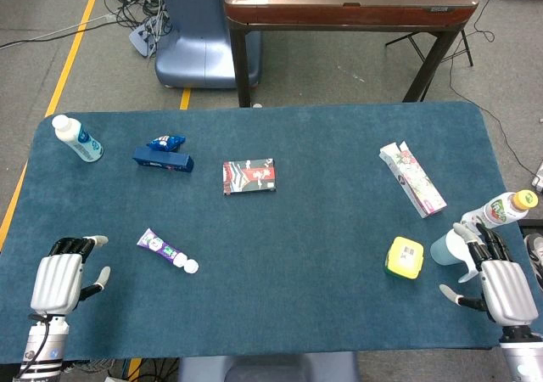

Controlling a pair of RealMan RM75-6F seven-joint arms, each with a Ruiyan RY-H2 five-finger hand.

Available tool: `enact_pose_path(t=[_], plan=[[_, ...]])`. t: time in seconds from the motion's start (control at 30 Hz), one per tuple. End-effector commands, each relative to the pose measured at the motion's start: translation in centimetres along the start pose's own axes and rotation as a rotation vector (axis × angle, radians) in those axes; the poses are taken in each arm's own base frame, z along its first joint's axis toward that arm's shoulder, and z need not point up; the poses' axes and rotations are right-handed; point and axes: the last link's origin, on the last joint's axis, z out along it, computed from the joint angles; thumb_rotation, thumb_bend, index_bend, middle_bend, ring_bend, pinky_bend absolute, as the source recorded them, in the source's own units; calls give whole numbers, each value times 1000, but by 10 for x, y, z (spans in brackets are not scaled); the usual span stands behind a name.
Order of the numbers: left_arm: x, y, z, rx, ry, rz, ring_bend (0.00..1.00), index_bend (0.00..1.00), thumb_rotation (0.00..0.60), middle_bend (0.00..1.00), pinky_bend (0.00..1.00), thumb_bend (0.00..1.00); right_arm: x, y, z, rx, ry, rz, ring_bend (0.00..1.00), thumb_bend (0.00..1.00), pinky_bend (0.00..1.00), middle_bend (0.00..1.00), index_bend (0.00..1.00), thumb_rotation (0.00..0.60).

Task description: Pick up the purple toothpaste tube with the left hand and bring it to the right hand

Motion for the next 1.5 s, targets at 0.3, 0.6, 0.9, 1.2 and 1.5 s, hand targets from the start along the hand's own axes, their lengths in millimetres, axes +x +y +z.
enact_pose_path(t=[0.3,0.6,0.9,1.2,1.5], plan=[[1,1,6,-44,-12,11,306,308,600,371,190,296,11,-5,5,18,40,-18,0,96,0,179,107,600],[-8,12,39,-247,-144,-14,298,262,600,355,190,296,33,-17,17,36,111,-68,0,96,0,173,107,600],[-43,29,75,-433,-333,68,227,218,600,282,181,296,38,-25,20,44,110,-83,0,96,0,172,107,600],[-73,43,98,-567,-372,167,227,224,600,272,181,296,35,-23,17,25,103,-73,0,96,0,171,107,600],[-91,41,106,-596,-363,223,227,251,600,270,181,296,36,-19,10,3,109,-73,0,96,0,171,107,600]])
